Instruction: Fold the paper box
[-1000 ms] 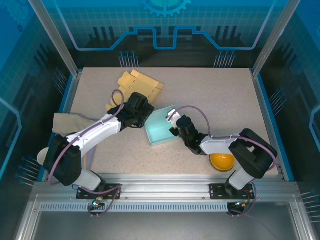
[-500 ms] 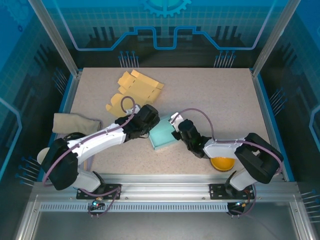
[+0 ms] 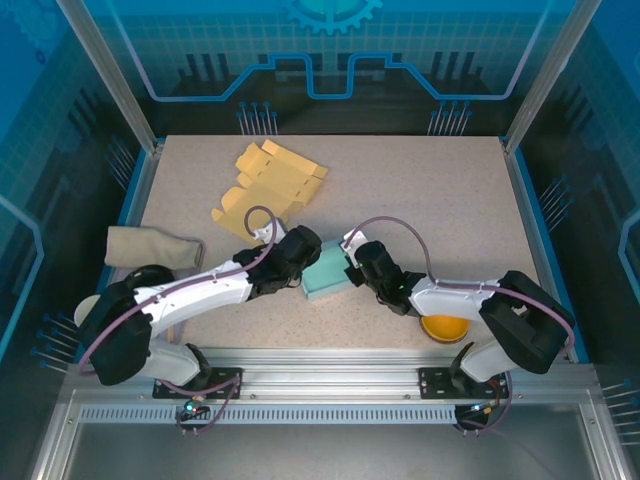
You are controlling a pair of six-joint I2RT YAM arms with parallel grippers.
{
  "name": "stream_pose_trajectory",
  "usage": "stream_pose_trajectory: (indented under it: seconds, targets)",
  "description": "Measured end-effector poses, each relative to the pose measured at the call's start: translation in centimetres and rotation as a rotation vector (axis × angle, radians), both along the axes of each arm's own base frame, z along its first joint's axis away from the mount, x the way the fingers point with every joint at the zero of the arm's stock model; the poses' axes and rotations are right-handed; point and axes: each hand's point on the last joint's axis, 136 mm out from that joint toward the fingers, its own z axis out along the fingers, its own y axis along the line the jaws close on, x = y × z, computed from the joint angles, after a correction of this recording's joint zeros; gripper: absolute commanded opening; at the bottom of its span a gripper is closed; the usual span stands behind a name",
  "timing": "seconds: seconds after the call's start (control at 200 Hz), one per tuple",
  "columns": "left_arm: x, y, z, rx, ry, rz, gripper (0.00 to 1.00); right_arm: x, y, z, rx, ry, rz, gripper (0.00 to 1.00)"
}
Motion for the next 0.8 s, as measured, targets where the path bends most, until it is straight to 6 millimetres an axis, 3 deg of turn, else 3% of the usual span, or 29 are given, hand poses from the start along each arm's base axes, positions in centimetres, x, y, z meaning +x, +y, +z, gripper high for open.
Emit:
stream_pose_trajectory:
  seconds: [0.29, 0.325, 0.62, 0.7, 0.8]
  targets:
    - [-1.0, -0.2, -1.5, -0.002, 0.009, -0.006, 0.42, -1.0, -0.2, -1.4, 0.020, 0.084, -0.015, 0.10]
    - [-1.3, -0.2, -1.7, 0.001, 0.013, -0.010, 0.43, -1.1, -0.2, -1.6, 0.020, 0.096, -0.014, 0.17]
    - [-2.6, 0.0, -3.5, 0.013, 0.048, -0.017, 0.43, -3.1, 0.0, -2.0, 0.064, 0.172, 0.024, 0.23]
    - [-2.6, 0.0, -3.6, 0.014, 0.049, -0.018, 0.44, -4.0, -0.1, -1.7, 0.080, 0.191, 0.039, 0.39]
    - [-2.6, 0.0, -3.6, 0.015, 0.048, -0.019, 0.44, -5.0, 0.1, -0.7, 0.110, 0.209, 0.059, 0.40]
